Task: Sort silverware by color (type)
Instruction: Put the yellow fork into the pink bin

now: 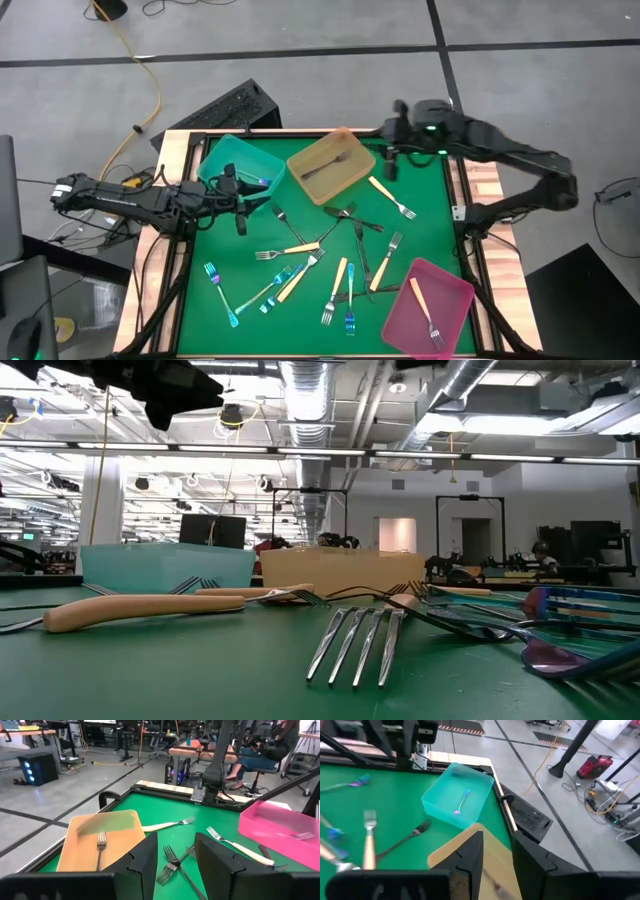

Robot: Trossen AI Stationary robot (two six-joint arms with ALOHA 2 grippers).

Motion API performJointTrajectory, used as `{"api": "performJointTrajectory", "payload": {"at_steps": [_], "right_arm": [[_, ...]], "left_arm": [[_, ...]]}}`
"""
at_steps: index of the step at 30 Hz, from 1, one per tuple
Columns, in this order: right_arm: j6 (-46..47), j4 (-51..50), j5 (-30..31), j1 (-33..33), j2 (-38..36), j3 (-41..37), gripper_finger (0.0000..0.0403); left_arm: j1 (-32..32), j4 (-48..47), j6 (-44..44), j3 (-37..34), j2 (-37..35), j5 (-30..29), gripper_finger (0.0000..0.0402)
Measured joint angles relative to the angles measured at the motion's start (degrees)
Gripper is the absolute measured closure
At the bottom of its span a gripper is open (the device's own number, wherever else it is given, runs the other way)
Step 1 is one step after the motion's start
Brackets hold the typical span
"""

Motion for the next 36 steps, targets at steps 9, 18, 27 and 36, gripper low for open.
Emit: {"api": "performJointTrajectory", "payload": {"at_steps": [9, 18, 27, 36], "right_arm": [[10.9, -7.9, -4.0, 7.5, -13.3, -7.3, 0.0280], [22.6, 15.3, -2.1, 20.8, -22.4, -34.0, 0.0280], [38.6, 12.7, 19.2, 22.8, -16.6, -44.4, 0.0280], [41.8, 7.6, 19.3, 20.4, -9.5, -44.3, 0.0276]], "left_arm": [[0.0, -1.2, -3.8, 0.0, 0.0, 0.1, 0.0288], [0.0, -1.3, -3.9, 0.0, 0.0, 0.1, 0.0287], [0.0, -1.3, -4.9, 0.0, 0.0, 0.0, 0.0287], [0.0, -1.8, -5.0, 0.0, 0.6, 0.1, 0.0287]]}}
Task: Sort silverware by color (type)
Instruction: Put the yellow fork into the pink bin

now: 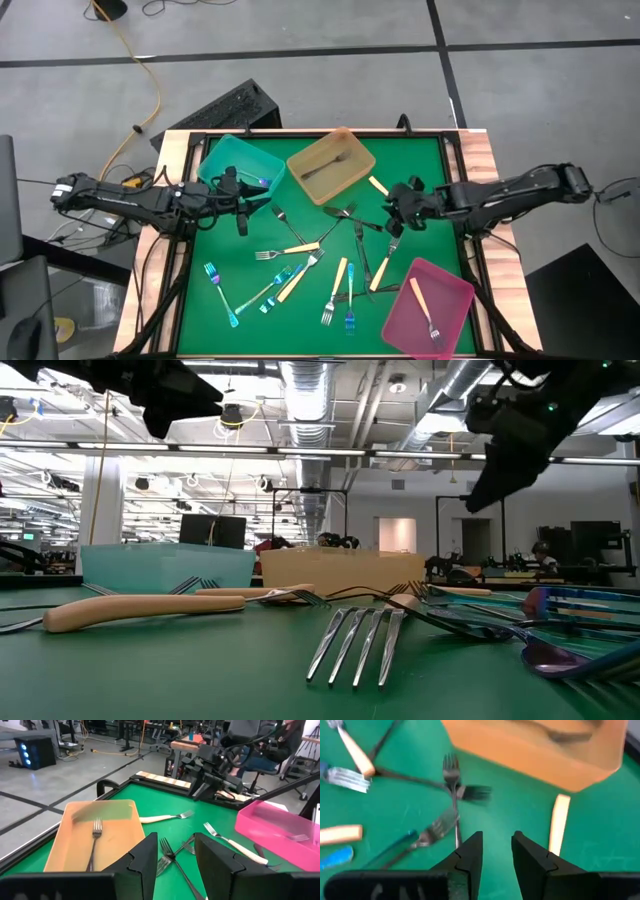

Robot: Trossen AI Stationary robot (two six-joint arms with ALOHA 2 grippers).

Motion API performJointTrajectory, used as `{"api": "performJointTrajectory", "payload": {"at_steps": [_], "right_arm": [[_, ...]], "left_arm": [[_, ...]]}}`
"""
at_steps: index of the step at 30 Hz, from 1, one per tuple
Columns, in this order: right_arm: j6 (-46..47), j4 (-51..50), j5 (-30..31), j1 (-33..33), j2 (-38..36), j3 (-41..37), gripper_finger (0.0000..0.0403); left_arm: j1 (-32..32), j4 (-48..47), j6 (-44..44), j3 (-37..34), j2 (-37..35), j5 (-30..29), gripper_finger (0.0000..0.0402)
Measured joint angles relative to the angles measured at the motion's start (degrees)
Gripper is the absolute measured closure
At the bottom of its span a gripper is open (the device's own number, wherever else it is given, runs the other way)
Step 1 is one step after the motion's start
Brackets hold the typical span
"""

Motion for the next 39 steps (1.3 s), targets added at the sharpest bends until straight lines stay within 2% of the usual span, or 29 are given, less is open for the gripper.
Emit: {"api": "performJointTrajectory", "payload": {"at_steps": [6, 14, 21, 28, 39], "right_arm": [[1.4, -3.0, 1.1, -1.4, 4.4, 0.1, 0.0241], [1.4, -2.6, 1.1, -7.8, 11.8, 0.0, 0.0178], [-1.3, -1.5, 0.1, -14.1, 16.6, 0.0, 0.0179], [-9.2, 1.6, -8.8, -20.9, 19.4, 0.0, 0.0181], [-15.4, 5.0, -15.8, -28.1, 26.4, 0.3, 0.0182]], "left_arm": [[0.0, -0.4, -0.3, 0.0, 2.0, -0.2, 0.0287], [0.0, 0.7, -1.3, 0.0, 6.0, -0.3, 0.0287], [0.0, 1.3, -1.3, 0.0, 6.6, -0.3, 0.0287], [0.0, 1.0, -1.3, 0.0, 6.4, -0.3, 0.0287], [0.0, 0.7, -1.3, 0.0, 6.4, -0.3, 0.0287]]}}
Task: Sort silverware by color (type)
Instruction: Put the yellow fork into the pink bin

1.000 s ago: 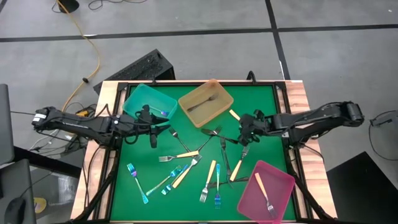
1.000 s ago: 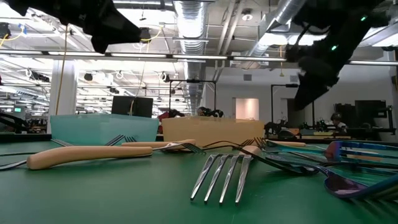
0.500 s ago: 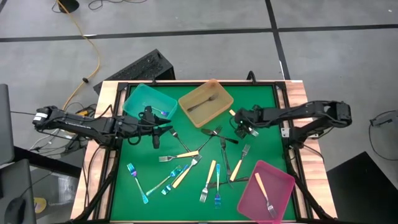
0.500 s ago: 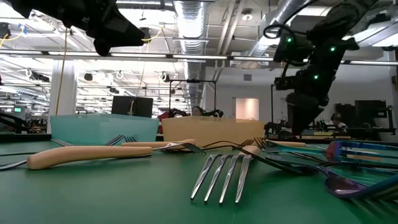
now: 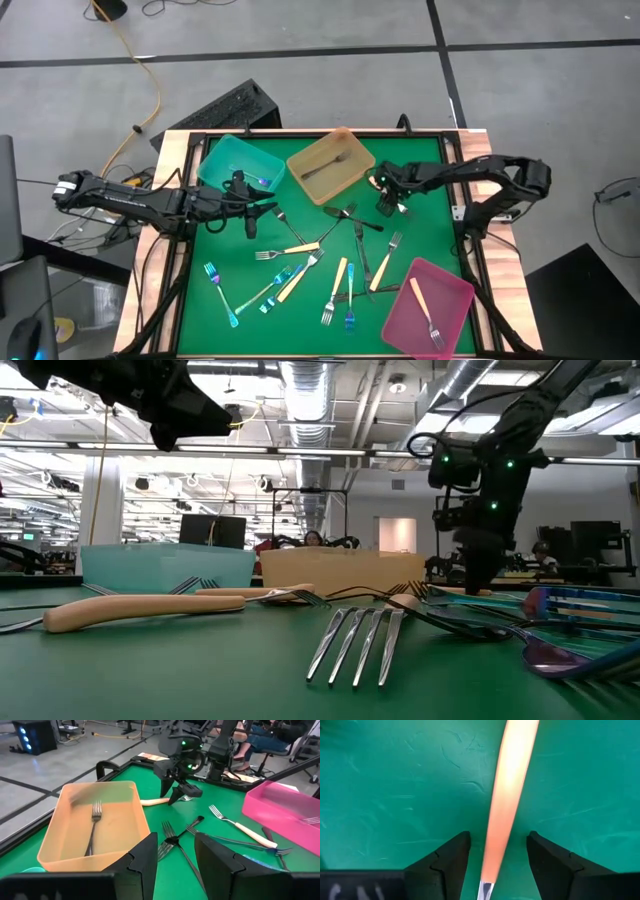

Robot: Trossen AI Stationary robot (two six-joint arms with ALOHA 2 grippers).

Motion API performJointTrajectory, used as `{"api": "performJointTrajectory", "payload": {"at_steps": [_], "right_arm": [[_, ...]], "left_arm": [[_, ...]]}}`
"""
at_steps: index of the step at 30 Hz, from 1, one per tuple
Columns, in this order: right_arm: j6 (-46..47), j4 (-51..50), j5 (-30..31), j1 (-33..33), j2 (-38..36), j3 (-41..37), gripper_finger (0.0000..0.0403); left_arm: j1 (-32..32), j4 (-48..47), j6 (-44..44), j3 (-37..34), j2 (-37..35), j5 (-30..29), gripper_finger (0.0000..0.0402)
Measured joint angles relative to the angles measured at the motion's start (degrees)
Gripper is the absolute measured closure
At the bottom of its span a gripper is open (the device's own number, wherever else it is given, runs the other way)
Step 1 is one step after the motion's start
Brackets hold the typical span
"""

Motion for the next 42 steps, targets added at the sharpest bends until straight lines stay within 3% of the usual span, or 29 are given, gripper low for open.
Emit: {"api": "performJointTrajectory", "payload": {"at_steps": [5, 13, 25, 42], "right_arm": [[-0.4, -0.2, -1.6, -0.7, 1.8, 0.1, 0.0211], [0.6, -0.6, -2.2, -1.0, 1.4, 0.0, 0.0333], [0.7, -2.1, -1.0, 1.3, -2.7, -0.5, 0.0334], [5.3, -8.2, -1.3, 9.0, -28.8, -0.4, 0.0334]], "left_arm": [[0.0, -0.1, 0.0, 0.0, 0.0, 0.0, 0.0287], [0.0, -0.1, 0.0, 0.0, 0.0, 0.0, 0.0287], [0.0, -0.1, 0.0, 0.0, 0.0, 0.0, 0.0287], [0.0, -0.2, 0.0, 0.0, 0.0, -0.1, 0.0287]]}}
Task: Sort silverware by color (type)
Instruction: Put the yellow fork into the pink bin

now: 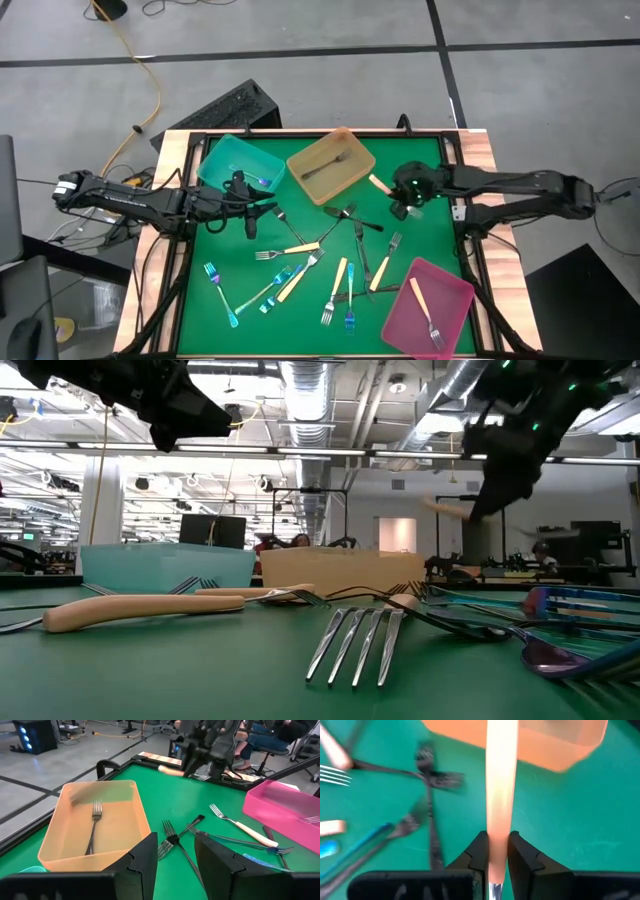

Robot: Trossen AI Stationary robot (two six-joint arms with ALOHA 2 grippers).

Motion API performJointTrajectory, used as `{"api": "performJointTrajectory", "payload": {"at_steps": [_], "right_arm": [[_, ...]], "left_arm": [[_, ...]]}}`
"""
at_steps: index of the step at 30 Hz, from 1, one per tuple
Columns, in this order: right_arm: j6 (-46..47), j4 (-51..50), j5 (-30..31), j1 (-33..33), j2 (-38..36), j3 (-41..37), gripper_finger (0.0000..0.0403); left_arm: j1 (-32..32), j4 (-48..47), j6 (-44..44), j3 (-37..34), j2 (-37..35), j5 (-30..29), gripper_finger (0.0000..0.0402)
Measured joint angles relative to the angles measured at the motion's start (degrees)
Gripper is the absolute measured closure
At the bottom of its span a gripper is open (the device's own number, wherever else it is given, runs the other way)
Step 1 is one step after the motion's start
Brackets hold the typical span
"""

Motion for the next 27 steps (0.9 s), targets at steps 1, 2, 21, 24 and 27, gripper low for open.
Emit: {"api": "performJointTrajectory", "payload": {"at_steps": [1, 2, 21, 24, 27], "right_arm": [[0.5, 0.1, 0.0, 0.9, -1.5, 0.0, 0.0334], [1.3, 0.4, 0.0, 1.8, -3.0, 0.0, 0.0334], [49.7, -1.1, -0.2, 30.5, -11.3, 0.1, 0.0323], [57.1, -0.3, -0.1, 38.4, -11.3, 0.1, 0.0322], [65.2, 0.3, -0.1, 46.5, -11.3, 0.2, 0.0322]], "left_arm": [[0.0, 0.0, 0.0, 0.0, 0.0, 0.0, 0.0287], [0.0, 0.0, 0.0, 0.0, 0.0, 0.0, 0.0287], [0.0, -0.4, -0.4, 0.0, 0.0, 0.0, 0.0287], [0.0, -0.4, -0.4, 0.0, 0.0, 0.0, 0.0287], [0.0, -0.3, -0.5, 0.0, 0.0, 0.0, 0.0287]]}}
